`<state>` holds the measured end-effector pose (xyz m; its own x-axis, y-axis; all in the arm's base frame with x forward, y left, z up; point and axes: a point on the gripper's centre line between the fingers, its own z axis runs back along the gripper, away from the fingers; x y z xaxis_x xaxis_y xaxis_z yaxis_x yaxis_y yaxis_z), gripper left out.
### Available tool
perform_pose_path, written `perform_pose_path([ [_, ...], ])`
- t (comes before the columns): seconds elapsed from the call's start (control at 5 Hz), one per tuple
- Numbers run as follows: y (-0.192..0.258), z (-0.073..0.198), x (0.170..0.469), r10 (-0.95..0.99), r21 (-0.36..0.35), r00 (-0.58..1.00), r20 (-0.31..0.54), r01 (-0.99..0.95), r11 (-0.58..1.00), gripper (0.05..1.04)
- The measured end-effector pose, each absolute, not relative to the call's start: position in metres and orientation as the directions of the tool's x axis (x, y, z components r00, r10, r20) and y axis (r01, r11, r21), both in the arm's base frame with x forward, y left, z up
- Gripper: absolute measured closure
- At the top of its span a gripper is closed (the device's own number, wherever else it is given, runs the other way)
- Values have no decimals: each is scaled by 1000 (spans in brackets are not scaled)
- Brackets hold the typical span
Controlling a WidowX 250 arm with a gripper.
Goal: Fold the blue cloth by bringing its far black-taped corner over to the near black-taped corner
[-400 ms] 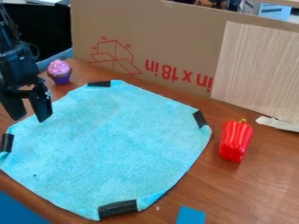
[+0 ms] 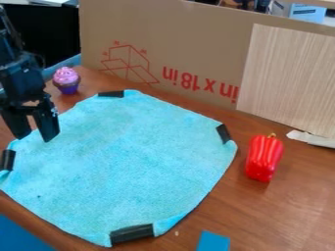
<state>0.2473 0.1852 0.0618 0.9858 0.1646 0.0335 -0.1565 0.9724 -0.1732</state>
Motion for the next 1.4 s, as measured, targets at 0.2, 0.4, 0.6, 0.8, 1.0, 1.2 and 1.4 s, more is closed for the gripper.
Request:
perform_pose_path([
  [0.2, 186, 69, 255, 76, -179, 993, 92, -58, 982, 83],
  [0.4, 193, 82, 268, -9, -149, 987, 159, 33, 988, 83],
  [0.6, 199, 88, 281, -113, -148, 977, 183, 141, 979, 83],
  [0.8, 205, 89, 305, -197, -111, 958, 207, 223, 968, 83],
  [1.0, 215, 84, 328, -228, -98, 952, 205, 252, 963, 83],
  [1.2, 223, 84, 351, -280, -62, 935, 217, 299, 952, 83],
  [1.4, 219, 80, 372, -367, -38, 901, 229, 385, 922, 83],
])
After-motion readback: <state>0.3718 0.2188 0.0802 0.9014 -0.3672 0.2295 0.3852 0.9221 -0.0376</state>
